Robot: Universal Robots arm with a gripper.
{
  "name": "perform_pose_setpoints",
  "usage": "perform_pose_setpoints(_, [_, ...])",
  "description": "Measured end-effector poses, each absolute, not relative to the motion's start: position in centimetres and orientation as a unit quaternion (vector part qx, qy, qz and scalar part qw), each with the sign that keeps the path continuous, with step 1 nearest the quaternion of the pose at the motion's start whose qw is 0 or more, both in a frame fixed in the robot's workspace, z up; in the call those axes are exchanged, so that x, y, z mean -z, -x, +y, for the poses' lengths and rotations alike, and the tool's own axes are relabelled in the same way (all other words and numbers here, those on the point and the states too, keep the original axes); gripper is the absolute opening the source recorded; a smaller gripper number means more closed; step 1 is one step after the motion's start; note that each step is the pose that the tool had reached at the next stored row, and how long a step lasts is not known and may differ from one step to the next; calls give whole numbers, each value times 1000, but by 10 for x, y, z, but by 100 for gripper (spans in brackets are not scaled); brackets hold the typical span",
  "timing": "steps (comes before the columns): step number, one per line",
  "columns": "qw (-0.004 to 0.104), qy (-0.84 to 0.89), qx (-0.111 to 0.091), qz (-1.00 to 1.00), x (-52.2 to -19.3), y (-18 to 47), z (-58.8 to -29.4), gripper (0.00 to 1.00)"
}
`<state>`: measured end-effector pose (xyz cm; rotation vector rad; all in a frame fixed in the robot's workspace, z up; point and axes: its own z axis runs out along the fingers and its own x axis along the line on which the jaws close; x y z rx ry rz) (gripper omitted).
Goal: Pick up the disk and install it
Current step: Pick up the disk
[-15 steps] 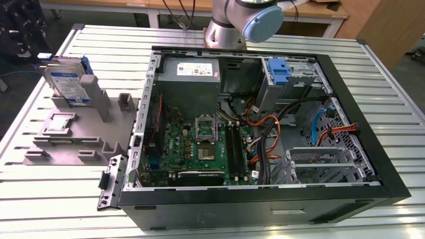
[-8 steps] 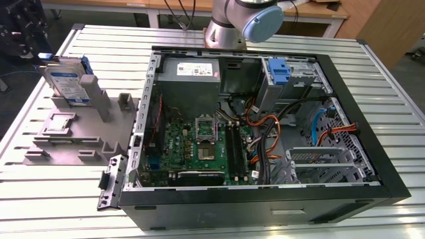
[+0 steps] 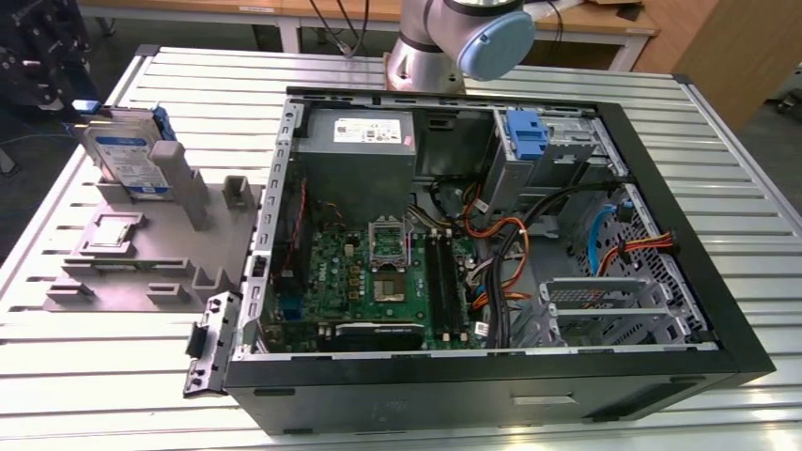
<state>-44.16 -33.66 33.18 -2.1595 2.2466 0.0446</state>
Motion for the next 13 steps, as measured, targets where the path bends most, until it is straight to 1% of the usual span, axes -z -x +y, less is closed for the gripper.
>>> perform_pose_setpoints(13, [12, 693, -14, 721, -323, 449, -330, 53])
